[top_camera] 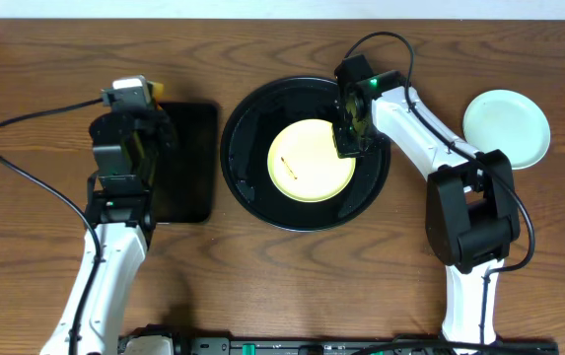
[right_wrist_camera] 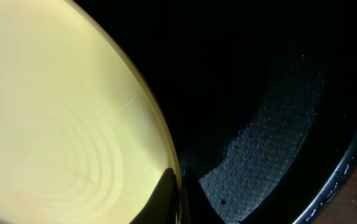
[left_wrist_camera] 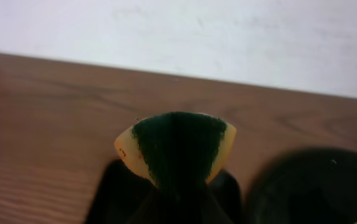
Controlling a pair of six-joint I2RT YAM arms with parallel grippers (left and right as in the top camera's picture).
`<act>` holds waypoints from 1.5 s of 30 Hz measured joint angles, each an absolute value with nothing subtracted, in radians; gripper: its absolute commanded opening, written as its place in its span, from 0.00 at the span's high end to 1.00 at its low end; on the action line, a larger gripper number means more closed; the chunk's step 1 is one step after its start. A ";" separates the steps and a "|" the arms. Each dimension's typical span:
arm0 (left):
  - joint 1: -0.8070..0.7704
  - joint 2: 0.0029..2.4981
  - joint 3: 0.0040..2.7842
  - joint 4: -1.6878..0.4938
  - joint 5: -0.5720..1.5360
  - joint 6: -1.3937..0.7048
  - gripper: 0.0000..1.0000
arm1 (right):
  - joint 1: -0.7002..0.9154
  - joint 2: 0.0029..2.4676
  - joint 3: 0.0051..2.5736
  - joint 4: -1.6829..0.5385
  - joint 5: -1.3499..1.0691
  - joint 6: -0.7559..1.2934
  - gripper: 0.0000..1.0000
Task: Clean dirty plates on tray and stack at the side
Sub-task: 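Carry the sponge with the left gripper onto the yellow plate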
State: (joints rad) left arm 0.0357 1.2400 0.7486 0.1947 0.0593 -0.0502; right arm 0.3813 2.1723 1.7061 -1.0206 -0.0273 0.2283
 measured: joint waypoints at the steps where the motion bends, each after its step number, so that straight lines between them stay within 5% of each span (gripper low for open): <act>1: 0.028 1.227 0.749 0.187 0.066 -0.064 0.93 | 0.381 2.172 1.706 -1.021 -0.027 0.228 0.99; 19: -0.010 1.180 0.751 0.153 -0.191 -0.191 0.93 | 0.381 2.172 1.706 -1.026 -0.027 0.228 0.99; 32: -0.056 1.262 0.858 -0.047 0.156 -0.318 0.92 | 0.381 2.172 1.706 -1.024 -0.027 0.228 0.99; 45: -0.339 1.557 1.036 -0.224 0.305 -0.356 0.93 | 0.381 2.172 1.673 -0.955 -0.026 0.228 0.99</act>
